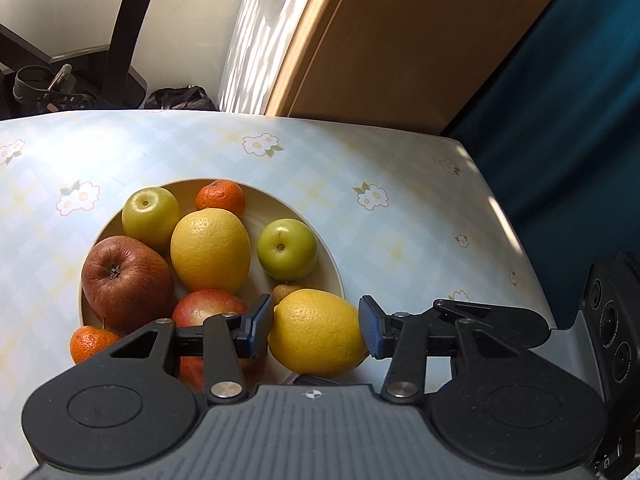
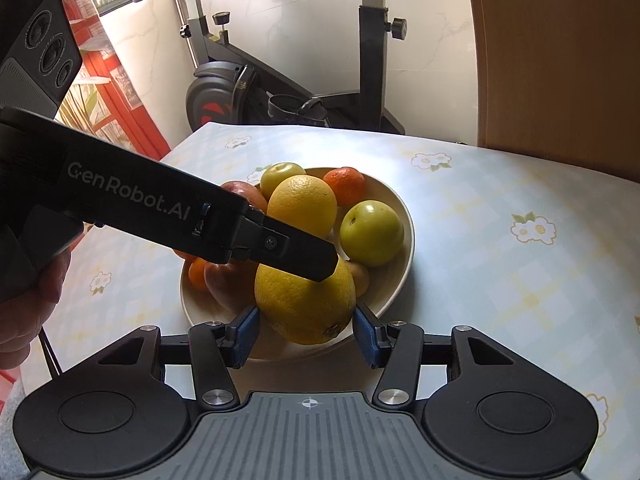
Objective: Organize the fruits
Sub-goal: 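Carry the lemon onto the plate with both tools and release it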
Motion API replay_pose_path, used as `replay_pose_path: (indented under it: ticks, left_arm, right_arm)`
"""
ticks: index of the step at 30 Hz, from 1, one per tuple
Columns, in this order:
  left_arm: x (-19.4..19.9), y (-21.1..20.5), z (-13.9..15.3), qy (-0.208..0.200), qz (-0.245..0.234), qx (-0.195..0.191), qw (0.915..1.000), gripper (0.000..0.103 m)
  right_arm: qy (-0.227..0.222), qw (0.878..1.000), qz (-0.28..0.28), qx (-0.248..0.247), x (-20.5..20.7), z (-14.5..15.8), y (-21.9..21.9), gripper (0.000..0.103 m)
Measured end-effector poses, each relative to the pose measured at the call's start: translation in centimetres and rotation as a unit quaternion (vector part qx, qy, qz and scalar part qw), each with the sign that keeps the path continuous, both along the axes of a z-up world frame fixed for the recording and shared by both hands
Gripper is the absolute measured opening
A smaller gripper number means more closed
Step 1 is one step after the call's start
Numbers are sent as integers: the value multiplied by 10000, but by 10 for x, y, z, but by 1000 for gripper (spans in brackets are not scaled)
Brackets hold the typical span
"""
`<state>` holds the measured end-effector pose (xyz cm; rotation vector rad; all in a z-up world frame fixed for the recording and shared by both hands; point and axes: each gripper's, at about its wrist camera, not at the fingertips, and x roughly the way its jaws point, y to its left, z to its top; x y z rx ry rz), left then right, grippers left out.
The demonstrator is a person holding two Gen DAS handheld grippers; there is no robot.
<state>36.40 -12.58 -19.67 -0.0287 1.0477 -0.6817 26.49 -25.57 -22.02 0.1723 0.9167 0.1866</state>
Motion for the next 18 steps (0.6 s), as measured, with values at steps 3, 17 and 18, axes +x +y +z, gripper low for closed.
replay_pose_path:
  ticks: [3, 17, 18]
  left_arm:
    - [3, 1, 2, -106, 65, 19, 9999, 47]
    - [2, 11, 13, -421, 221, -86, 9988, 47]
    - [2, 12, 14, -446, 236, -94, 9987, 47]
  right_arm:
    - [4, 10000, -39, -6, 2, -2, -4, 49]
    - [-134, 9997, -78, -214, 5, 0, -5, 37]
    - [-187, 9996, -113, -197, 7, 1, -6, 36]
